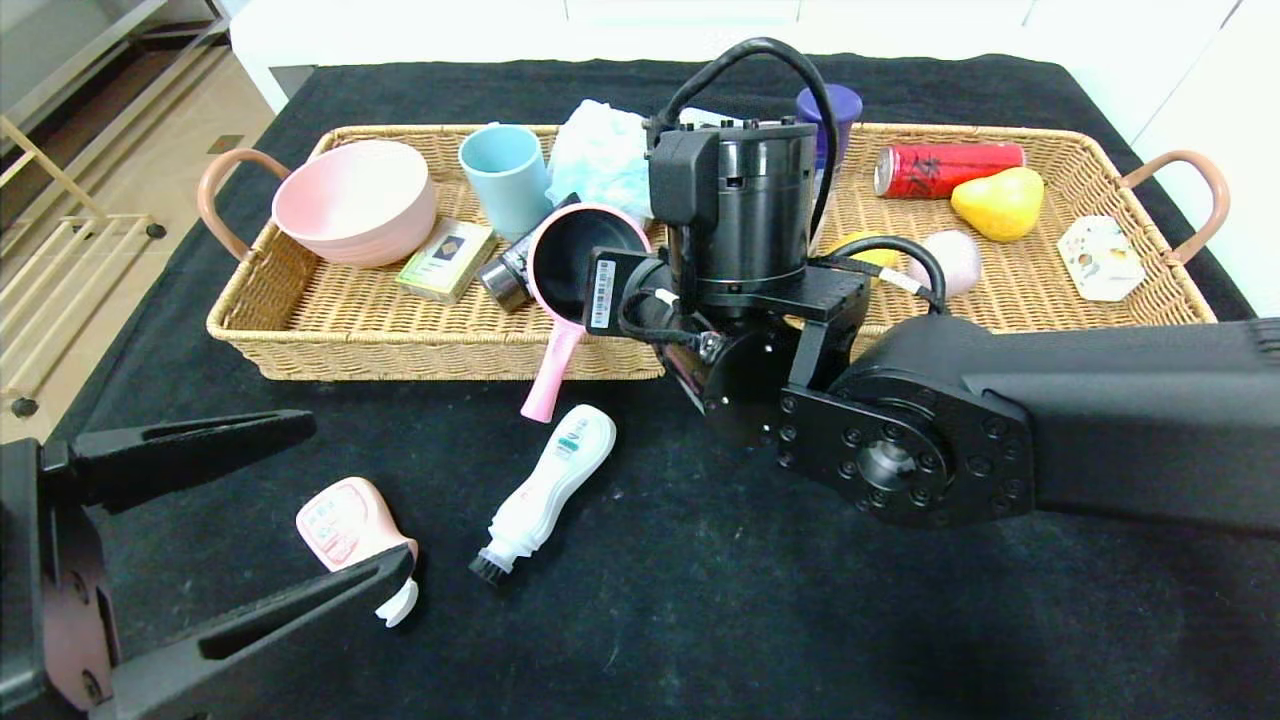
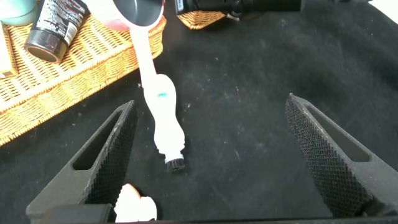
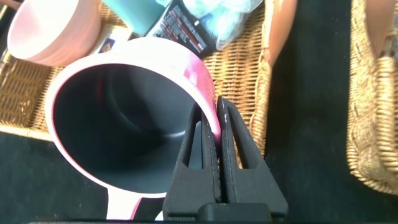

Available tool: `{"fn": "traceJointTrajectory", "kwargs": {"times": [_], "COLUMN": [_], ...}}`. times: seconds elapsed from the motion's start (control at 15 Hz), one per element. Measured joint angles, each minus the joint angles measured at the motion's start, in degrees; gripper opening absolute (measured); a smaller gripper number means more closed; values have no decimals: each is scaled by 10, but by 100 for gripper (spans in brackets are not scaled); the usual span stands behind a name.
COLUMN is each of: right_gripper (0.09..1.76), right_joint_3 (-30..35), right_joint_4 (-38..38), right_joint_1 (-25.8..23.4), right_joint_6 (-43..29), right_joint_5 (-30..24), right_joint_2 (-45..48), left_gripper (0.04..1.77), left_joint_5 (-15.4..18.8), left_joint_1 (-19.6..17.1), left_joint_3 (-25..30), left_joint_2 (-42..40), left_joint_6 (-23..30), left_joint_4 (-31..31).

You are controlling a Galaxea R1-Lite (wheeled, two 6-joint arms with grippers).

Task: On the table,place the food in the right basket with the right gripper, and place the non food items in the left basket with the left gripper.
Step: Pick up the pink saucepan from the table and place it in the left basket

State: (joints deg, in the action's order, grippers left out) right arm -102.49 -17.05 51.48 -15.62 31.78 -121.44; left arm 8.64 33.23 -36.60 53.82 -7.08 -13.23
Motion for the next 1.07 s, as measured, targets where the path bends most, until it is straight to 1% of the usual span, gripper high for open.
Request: {"fn": "traceJointTrajectory", "kwargs": {"times": [0.07, 0.13, 0.2, 0.33, 0.53, 0.73, 0.87, 1.07], "right_gripper": [28, 46, 60, 86, 113, 132, 140, 150], "right_joint_3": [0, -1, -1, -1, 2, 15, 30, 92], "right_joint_4": [0, 0, 0, 0, 1, 1, 1, 1], "right_joint_1": [-1, -1, 0, 0, 2, 9, 15, 23], "right_joint_6": [0, 0, 0, 1, 1, 1, 2, 18], "right_joint_5": [0, 0, 0, 0, 0, 7, 18, 20], "right_joint_2": [-1, -2, -3, -3, 0, 10, 22, 63], "left_gripper": [172, 172, 172, 172, 172, 172, 172, 172], "left_joint_5": [0, 0, 0, 0, 0, 0, 0, 0], "left_joint_1": [0, 0, 0, 0, 0, 0, 0, 0], "left_joint_3": [0, 1, 1, 1, 1, 3, 3, 3], "left_joint_2": [0, 0, 1, 1, 1, 1, 1, 2], "left_joint_6": [0, 0, 0, 0, 0, -1, -1, -1], "left_joint_4": [0, 0, 0, 1, 1, 1, 0, 1]}}
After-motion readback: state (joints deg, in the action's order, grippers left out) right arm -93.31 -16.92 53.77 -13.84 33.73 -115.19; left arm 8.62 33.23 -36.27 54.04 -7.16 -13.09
